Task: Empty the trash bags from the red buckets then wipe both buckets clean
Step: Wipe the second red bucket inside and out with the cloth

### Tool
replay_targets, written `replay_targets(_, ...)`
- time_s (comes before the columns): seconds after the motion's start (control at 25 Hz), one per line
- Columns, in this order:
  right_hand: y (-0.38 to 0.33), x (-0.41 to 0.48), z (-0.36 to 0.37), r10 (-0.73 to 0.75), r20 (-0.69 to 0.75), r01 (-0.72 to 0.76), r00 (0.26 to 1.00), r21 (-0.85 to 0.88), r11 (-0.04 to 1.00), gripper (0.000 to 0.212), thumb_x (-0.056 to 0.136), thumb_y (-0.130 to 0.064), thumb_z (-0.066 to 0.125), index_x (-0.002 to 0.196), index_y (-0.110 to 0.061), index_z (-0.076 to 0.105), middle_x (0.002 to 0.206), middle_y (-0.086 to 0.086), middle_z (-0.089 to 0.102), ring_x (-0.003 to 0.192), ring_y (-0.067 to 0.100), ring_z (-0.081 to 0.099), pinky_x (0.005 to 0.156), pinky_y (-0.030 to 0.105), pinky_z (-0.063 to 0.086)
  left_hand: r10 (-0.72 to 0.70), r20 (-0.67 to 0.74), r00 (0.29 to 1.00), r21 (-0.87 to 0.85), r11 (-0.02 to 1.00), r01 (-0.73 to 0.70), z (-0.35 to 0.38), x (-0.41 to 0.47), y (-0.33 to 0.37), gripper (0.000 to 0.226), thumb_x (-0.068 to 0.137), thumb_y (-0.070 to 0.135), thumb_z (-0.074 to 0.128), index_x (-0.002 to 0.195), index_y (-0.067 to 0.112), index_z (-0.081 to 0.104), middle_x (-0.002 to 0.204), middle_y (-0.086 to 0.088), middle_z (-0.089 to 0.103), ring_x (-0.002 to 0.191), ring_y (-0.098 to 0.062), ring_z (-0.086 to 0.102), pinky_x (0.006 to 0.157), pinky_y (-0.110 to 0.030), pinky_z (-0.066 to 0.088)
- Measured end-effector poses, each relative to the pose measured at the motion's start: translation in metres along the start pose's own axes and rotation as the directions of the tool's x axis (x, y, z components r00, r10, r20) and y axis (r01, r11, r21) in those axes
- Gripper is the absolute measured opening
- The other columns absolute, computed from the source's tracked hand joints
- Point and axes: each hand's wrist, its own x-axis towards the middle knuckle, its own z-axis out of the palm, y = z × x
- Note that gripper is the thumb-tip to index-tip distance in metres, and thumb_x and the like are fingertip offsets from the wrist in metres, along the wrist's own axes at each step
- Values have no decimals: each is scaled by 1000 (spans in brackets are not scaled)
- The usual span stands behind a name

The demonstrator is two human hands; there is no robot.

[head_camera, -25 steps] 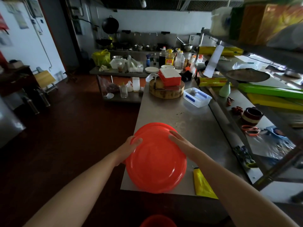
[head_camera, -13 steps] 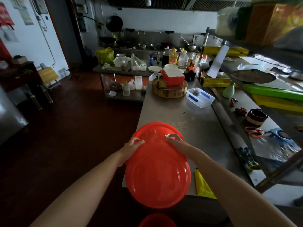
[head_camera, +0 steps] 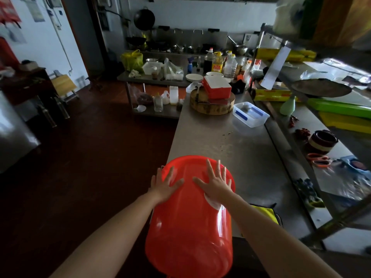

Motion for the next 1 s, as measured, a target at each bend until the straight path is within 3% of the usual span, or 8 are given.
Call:
replay_targets(0.08,-1,4,-1,-59,-122,52,991,-64,997,106,67,-101,27,147,-56,-25,163,-4,-31,151,29,-26,119,64,-4,32,-5,999,-20,999,-32,-3,-1,-3,96,73,95,31,145,58,-22,161,-3,-32,149,-37,-21,119,-60,0)
replay_targets(0.2,0,10,-4,-47,-100,37,994,-100,994,115,62,-104,27,152,-48,-18,168,0,-16,154,34,-15,118,66,-3,78,43,996,5,997,-78,-5,-1,-5,107,68,97,39,144,57,-26,160,0,-34,150,-36,-20,119,-58,1)
replay_targets(0.36,1,12,-11,-30,-102,18,994,-116,993,111,60,-103,32,152,-43,16,160,4,26,149,35,20,119,63,16,110,96,989,6,994,-111,0,-3,-1,122,54,102,43,143,57,-27,161,0,-32,151,-37,-14,122,-57,7)
replay_targets(0.56,5,7,-24,-45,-21,43,999,-105,993,80,64,-90,55,122,-35,52,121,-6,60,119,25,56,103,48,42,192,90,977,77,977,-199,13,-5,-9,129,49,103,51,138,61,-32,160,-2,-34,150,-36,-17,122,-53,8)
replay_targets(0.68,4,-9,-19,-29,60,31,998,-35,999,55,68,-77,68,97,-33,53,92,-10,60,97,22,64,88,40,51,235,67,970,119,963,-242,20,-8,-17,125,51,103,49,140,61,-29,161,-3,-31,151,-34,-17,121,-50,7)
replay_targets(0.76,1,-22,-10,-8,48,10,999,-34,999,52,70,-74,70,94,-32,51,89,-10,57,95,22,63,85,40,48,298,8,954,113,948,-297,27,-13,-23,111,63,101,34,147,56,-22,164,-7,-23,152,-29,-15,122,-46,5)
replay_targets(0.88,3,-50,6,-12,-38,11,999,-28,1000,51,72,-71,72,92,-30,48,88,-11,55,96,24,61,81,40,35,329,-119,937,89,943,-320,27,-22,-24,97,75,93,17,157,42,4,166,-12,0,153,-27,0,124,-43,9)
replay_targets(1.0,9,-85,11,-116,-113,111,987,-44,993,49,74,-67,72,89,-28,45,90,-9,56,97,24,59,81,40,30,253,-112,961,79,966,-245,22,-35,-12,82,91,74,35,159,34,12,165,-19,1,151,-37,8,122,-48,15)
